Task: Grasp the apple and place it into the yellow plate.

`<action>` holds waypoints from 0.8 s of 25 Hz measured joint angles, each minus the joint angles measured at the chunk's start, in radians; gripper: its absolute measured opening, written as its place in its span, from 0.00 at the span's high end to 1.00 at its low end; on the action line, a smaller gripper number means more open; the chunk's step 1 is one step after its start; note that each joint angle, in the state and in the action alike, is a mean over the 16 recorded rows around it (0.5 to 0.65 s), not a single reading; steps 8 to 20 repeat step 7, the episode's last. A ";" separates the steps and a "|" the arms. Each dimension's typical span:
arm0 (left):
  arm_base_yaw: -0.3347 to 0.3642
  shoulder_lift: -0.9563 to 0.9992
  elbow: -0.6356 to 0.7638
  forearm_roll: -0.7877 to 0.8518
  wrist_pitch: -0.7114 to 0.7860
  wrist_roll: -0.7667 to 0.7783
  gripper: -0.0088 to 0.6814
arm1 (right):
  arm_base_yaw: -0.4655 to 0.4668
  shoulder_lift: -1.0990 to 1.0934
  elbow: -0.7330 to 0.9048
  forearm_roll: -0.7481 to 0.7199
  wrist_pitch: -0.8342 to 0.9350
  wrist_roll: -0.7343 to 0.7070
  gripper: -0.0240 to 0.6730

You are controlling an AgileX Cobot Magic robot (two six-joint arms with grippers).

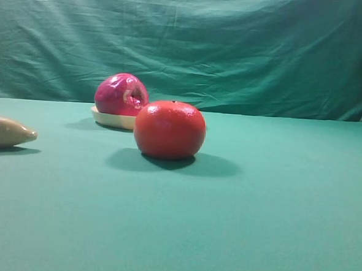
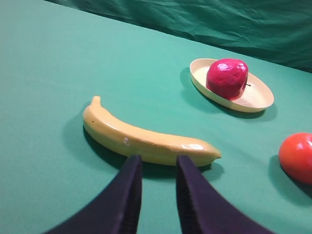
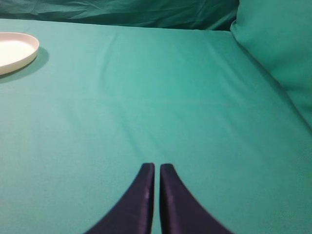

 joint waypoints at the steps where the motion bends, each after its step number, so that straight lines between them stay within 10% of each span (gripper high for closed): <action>1: 0.000 0.000 0.000 0.000 0.000 0.000 0.76 | 0.000 0.000 0.000 0.000 0.000 0.000 0.97; 20: 0.000 0.000 0.000 0.000 0.000 0.000 0.76 | 0.000 0.000 0.000 0.000 0.000 0.000 0.97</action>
